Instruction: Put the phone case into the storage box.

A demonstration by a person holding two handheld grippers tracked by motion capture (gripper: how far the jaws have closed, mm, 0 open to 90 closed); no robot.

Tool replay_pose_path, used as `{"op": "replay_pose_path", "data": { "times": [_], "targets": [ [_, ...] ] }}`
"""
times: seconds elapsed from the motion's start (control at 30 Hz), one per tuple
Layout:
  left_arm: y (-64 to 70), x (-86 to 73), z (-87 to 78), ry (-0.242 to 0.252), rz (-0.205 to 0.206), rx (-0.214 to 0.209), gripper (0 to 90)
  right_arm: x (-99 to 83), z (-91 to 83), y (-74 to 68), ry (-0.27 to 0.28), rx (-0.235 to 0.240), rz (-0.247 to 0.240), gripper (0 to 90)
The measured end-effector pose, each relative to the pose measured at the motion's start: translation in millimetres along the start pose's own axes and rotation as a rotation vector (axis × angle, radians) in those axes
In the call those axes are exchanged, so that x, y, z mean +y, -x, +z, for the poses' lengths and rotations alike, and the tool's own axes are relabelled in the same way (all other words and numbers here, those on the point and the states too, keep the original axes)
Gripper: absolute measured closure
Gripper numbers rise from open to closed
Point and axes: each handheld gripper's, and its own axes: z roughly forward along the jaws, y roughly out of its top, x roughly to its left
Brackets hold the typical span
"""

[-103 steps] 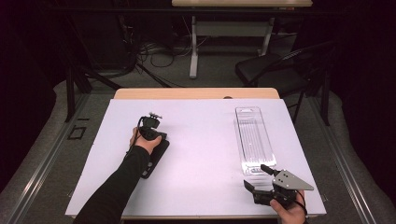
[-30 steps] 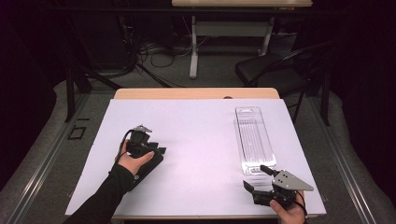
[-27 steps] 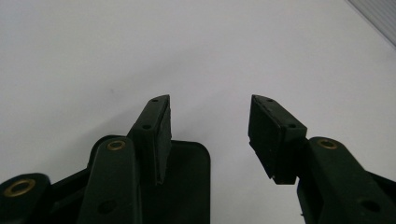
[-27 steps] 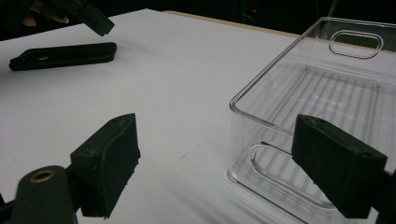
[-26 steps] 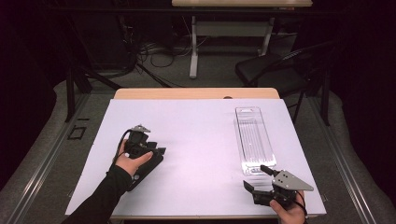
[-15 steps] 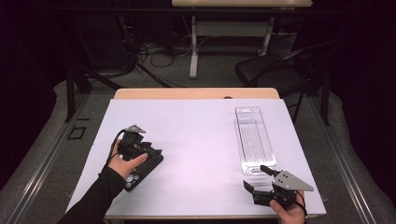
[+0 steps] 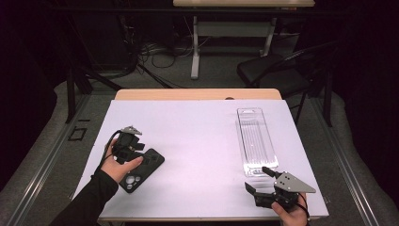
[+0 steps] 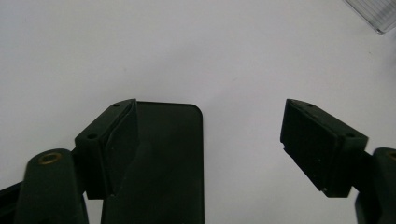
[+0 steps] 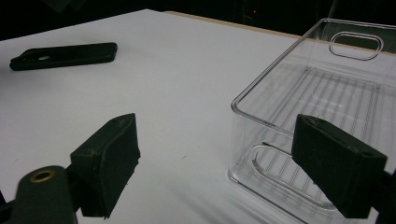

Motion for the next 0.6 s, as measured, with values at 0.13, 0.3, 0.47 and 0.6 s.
{"op": "replay_pose_path", "data": {
  "times": [0.13,0.3,0.47,0.6],
  "targets": [
    [-2.3,-1.3,-3.9,-0.003,-0.028,-0.005,17.3,1.0,0.6,-2.6,-0.004,0.004,-0.015,14.5],
    [-6.0,-3.1,-10.2,-0.004,-0.056,-0.006,14.3,6.2,1.6,-8.4,-0.007,0.013,-0.031,14.5],
    [-7.6,-3.8,-18.2,-0.002,-0.058,0.015,12.3,16.9,3.3,-17.1,-0.016,0.032,-0.062,14.4],
    [-9.2,-4.8,-23.3,-0.007,-0.057,0.017,6.8,23.1,8.0,-24.6,-0.021,0.057,-0.089,14.5]
  ]
}}
